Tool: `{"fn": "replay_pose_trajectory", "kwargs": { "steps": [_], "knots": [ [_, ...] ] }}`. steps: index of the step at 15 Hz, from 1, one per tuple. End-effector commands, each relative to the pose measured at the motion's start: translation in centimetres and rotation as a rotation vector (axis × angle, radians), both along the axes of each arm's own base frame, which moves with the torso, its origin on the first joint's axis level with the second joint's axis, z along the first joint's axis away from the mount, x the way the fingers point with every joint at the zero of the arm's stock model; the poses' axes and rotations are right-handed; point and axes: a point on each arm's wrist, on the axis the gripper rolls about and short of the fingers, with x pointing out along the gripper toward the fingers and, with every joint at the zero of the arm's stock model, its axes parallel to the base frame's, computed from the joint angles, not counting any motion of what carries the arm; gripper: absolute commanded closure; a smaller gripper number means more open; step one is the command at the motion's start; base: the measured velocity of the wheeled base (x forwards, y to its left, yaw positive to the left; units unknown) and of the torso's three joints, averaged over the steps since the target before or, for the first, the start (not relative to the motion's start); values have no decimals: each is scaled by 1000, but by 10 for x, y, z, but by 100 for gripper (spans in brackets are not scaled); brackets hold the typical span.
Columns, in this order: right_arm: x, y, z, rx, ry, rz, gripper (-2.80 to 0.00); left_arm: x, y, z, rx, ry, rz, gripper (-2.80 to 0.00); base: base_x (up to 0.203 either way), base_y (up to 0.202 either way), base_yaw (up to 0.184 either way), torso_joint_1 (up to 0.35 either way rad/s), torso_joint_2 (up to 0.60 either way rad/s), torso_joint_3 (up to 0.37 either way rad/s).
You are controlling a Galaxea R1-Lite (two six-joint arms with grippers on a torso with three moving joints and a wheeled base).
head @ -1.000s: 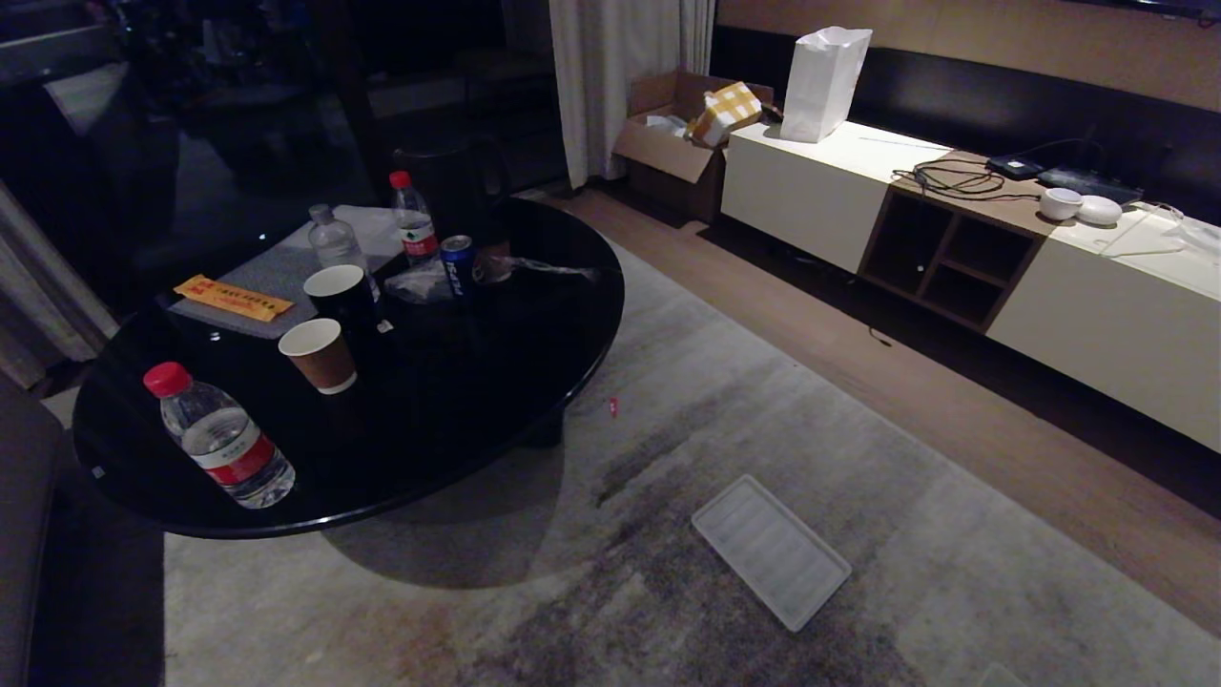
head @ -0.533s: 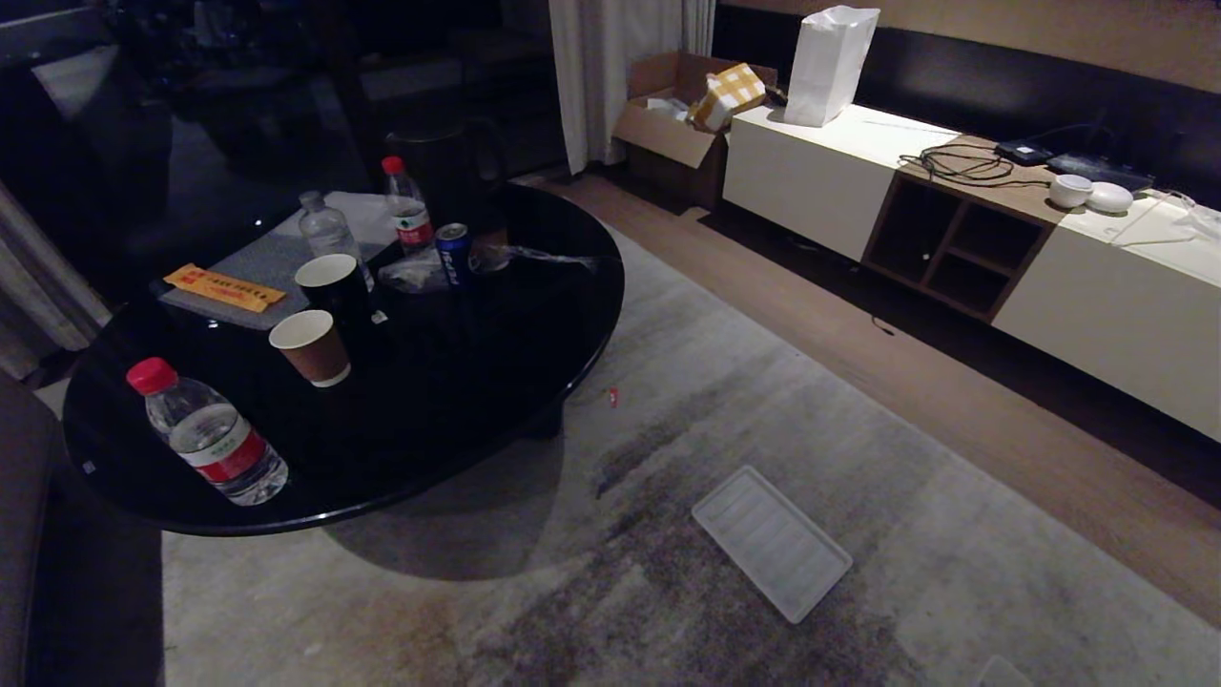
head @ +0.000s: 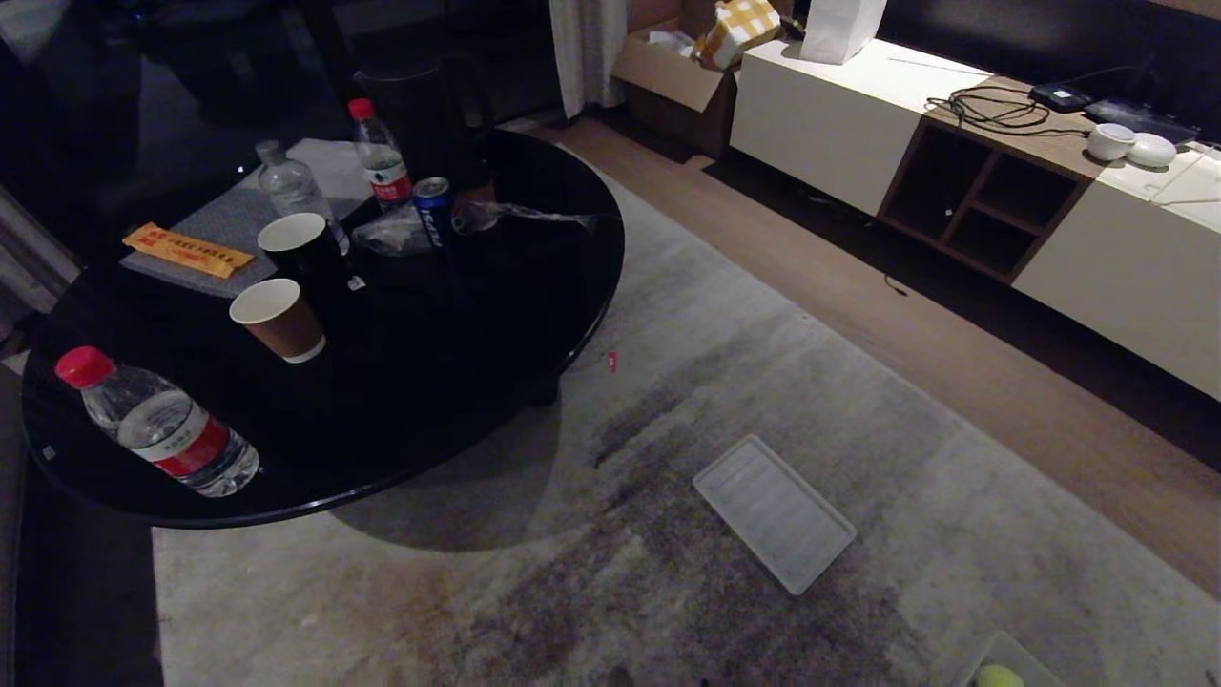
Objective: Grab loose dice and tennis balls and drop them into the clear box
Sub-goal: Close the lid
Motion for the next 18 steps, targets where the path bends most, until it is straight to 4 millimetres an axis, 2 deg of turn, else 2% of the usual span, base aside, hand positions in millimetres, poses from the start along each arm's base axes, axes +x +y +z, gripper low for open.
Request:
{"fn": "replay_pose_trajectory", "kwargs": {
  "steps": [1,18],
  "knots": [
    [0,0,0,0,2,0,0,0,0,0,-1,3,2,0,0,0,0,2,-2,-196],
    [0,0,0,0,2,0,0,0,0,0,-1,3,1,0,0,0,0,3,3,-197]
  ]
}}
